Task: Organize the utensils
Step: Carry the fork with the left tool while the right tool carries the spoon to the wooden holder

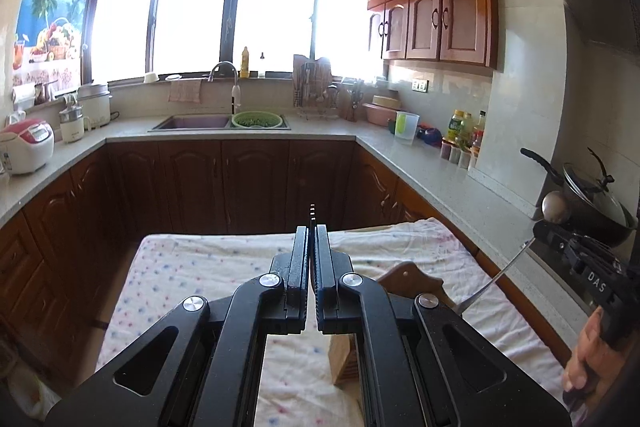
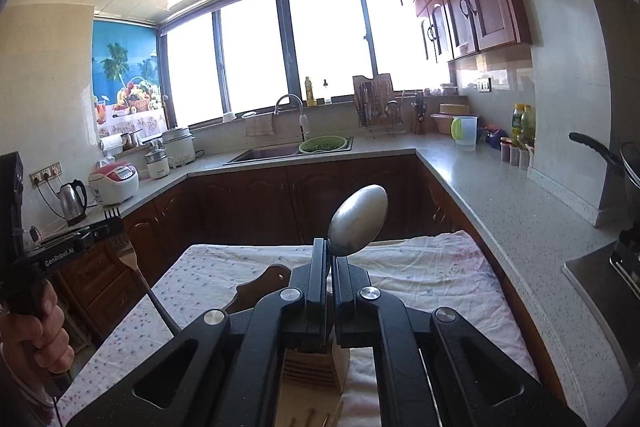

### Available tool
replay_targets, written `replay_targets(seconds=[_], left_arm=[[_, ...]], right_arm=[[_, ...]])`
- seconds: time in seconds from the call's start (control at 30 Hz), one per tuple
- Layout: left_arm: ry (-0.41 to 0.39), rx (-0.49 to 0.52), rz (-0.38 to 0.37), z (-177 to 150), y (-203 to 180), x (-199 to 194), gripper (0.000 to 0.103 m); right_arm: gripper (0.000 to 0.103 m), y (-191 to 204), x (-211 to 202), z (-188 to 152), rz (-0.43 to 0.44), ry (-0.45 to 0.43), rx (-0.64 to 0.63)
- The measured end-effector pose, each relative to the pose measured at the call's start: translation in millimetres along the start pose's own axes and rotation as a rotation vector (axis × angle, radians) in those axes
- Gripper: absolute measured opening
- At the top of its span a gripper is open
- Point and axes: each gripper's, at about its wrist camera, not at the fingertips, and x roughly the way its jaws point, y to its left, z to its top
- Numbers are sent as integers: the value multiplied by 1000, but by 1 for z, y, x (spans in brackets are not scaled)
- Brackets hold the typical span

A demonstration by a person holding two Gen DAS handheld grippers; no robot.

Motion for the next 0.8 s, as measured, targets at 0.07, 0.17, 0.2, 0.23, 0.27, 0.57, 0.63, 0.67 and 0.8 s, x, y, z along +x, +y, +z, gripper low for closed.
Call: replay_targets(seconds=[0.07, 0.17, 0.2, 0.23, 0.27, 0.57, 0.63, 0.67, 0.8], left_arm=[[-5, 13, 9, 3, -8, 14, 2], [1, 22, 29, -1, -18, 37, 2], [8, 23, 34, -5, -21, 44, 2], [17, 20, 38, -9, -23, 51, 2], [24, 16, 44, -13, -24, 58, 2], [82, 38, 83, -53, -32, 92, 2], [104, 60, 73, -61, -38, 97, 2], [116, 67, 69, -64, -41, 99, 2], [152, 75, 47, -73, -45, 105, 2]], right_arm=[[2, 1, 13, 2, -15, 5, -25], [2, 1, 35, -2, -15, 38, -35], [2, 1, 43, -5, -17, 54, -40], [2, 2, 50, -9, -19, 70, -42], [2, 1, 56, -14, -19, 86, -42], [2, -6, 97, -49, -4, 197, -30], [2, -7, 103, -55, 5, 222, -24], [2, -8, 106, -57, 8, 233, -22], [2, -9, 108, -64, 7, 245, -16]])
